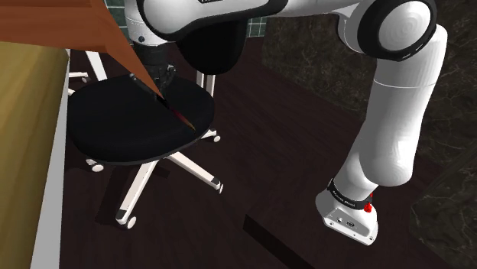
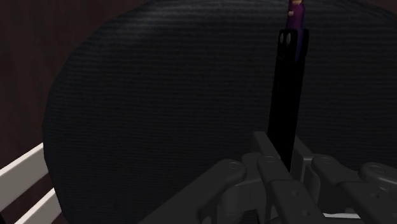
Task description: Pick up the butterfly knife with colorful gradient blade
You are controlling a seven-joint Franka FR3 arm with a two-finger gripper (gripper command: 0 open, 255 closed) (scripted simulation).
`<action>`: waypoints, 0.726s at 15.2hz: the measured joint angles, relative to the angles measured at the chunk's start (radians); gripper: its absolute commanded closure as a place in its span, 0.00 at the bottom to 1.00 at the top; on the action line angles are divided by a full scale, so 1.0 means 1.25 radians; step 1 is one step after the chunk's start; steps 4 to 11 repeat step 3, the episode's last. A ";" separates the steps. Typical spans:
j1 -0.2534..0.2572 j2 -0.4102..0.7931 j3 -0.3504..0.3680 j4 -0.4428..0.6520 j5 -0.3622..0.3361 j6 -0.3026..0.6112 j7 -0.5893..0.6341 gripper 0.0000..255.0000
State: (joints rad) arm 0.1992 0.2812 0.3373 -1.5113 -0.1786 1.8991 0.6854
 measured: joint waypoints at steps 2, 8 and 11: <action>0.001 0.000 0.000 0.021 0.001 -0.021 -0.003 1.00; 0.001 -0.001 0.001 0.026 0.002 -0.027 -0.003 1.00; 0.001 -0.001 0.001 0.026 0.002 -0.027 -0.003 1.00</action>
